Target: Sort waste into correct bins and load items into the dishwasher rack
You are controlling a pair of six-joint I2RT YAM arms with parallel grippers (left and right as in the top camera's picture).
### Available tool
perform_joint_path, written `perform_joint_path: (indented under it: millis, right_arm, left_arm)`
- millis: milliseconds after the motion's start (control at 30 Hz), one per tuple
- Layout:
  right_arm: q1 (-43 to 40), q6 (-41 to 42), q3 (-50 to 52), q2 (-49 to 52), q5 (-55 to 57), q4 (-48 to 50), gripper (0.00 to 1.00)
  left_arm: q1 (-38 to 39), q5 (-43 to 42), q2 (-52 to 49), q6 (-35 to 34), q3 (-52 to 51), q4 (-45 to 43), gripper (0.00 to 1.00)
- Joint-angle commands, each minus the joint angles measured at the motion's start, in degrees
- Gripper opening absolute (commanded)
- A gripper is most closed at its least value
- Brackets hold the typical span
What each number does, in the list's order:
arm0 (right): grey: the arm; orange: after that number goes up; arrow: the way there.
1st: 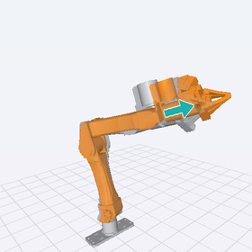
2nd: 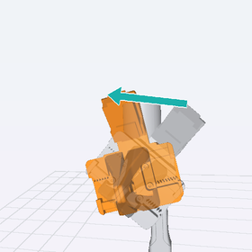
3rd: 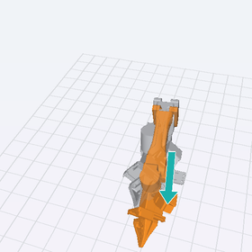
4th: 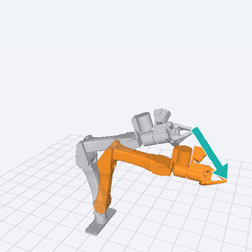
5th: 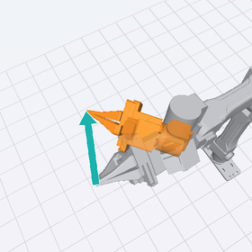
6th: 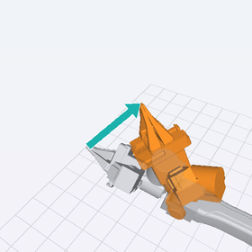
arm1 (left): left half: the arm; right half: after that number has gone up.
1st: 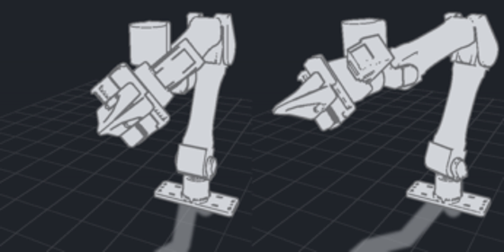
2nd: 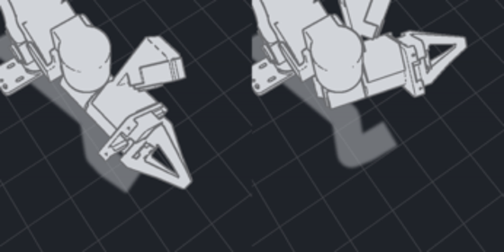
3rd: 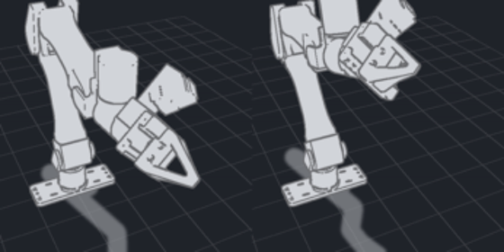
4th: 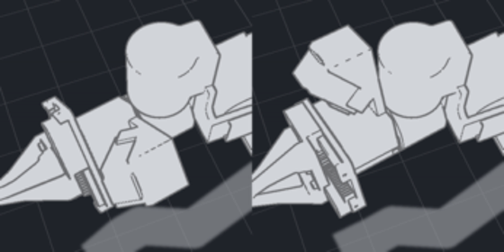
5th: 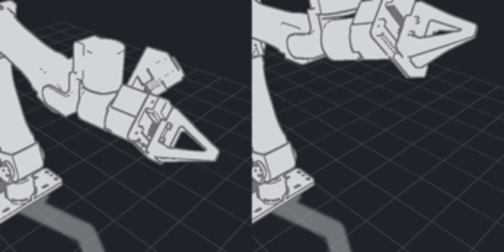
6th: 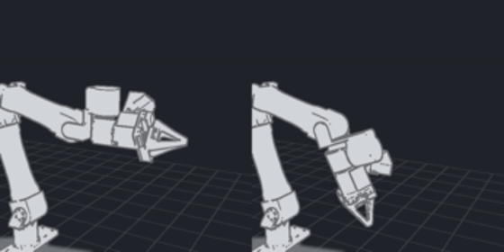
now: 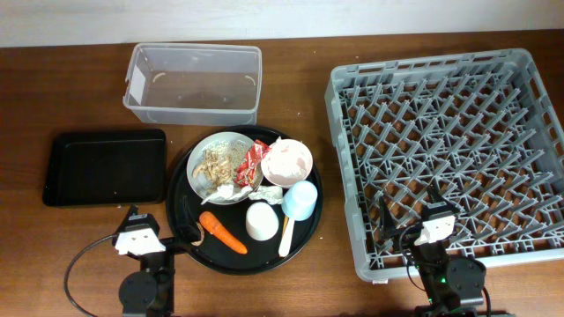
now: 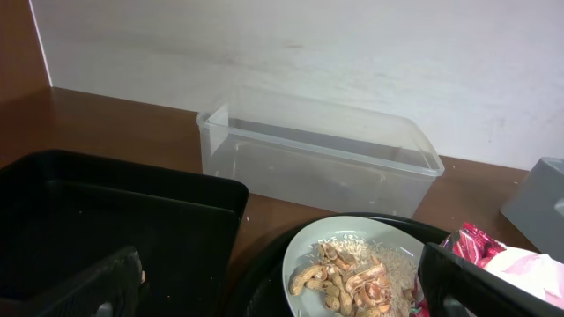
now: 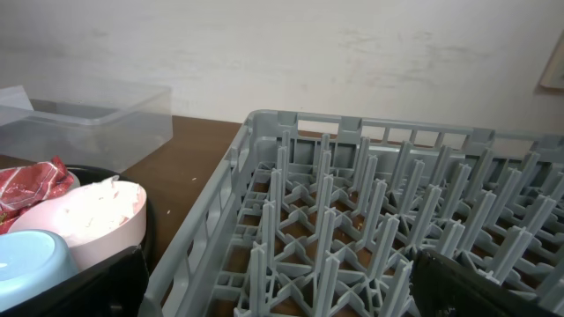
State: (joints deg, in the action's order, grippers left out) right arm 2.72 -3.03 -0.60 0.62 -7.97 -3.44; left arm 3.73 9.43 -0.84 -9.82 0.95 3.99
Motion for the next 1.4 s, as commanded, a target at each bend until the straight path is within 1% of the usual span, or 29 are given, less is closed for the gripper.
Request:
perform_joint_path:
  millis: [0, 767, 900, 967, 1033, 1100, 1133, 1167, 1233, 1300, 1367]
  right_arm:
    - [-0.22, 0.04, 0.28, -0.42, 0.31, -0.26, 0.98]
    - [-0.22, 0.04, 0.28, -0.42, 0.28, -0.26, 0.98]
    - [-0.22, 0.09, 0.28, -0.07, 0.31, -0.35, 0.98]
    - [-0.22, 4.33, 0.28, -0.04, 0.24, -0.28, 0.98]
    - [-0.22, 6.56, -0.02, 0.0, -1.86, -0.52, 0.98]
    - [-0.17, 6.6, -1.44, 0.13, -3.5, -2.08, 0.99]
    - [-0.17, 6.95, -2.82, 0.13, -3.65, -3.52, 0.98]
    - [-0.17, 6.93, -5.35, 0.13, -3.65, -6.14, 0.98]
    - [-0.17, 6.93, -9.03, 0.26, -3.65, -9.79, 0.98]
    - [-0.17, 6.93, -14.91, 2.49, -3.69, -15.15, 0.98]
    - [-0.17, 6.95, -19.93, 6.86, -5.33, -18.47, 0.99]
  left_arm:
    - [-0.26, -0.61, 0.44, 1.14, -0.42, -0.07, 0.99]
    - [-0.26, -0.63, 0.44, 1.14, -0.42, -0.2, 0.99]
    - [-0.26, -4.11, 0.44, 1.07, -0.42, -0.66, 0.99]
    - [-0.26, -4.11, 0.44, 0.04, -0.22, -0.7, 0.99]
    - [-0.26, -4.39, 0.44, 0.02, 2.19, 0.9, 0.99]
    - [-0.26, -8.33, 0.09, 0.04, 5.75, 3.87, 0.99]
    - [-0.26, -8.63, -0.42, 0.02, 7.37, 5.84, 0.99]
    - [-0.26, -8.66, -1.9, 0.02, 10.58, 9.62, 0.99]
    - [-0.26, -9.57, -4.48, 0.04, 14.62, 12.96, 0.99]
    - [-0.26, -10.12, -9.92, 0.04, 20.59, 16.61, 0.99]
    - [-0.26, -10.4, -15.98, 0.04, 25.79, 20.94, 0.99]
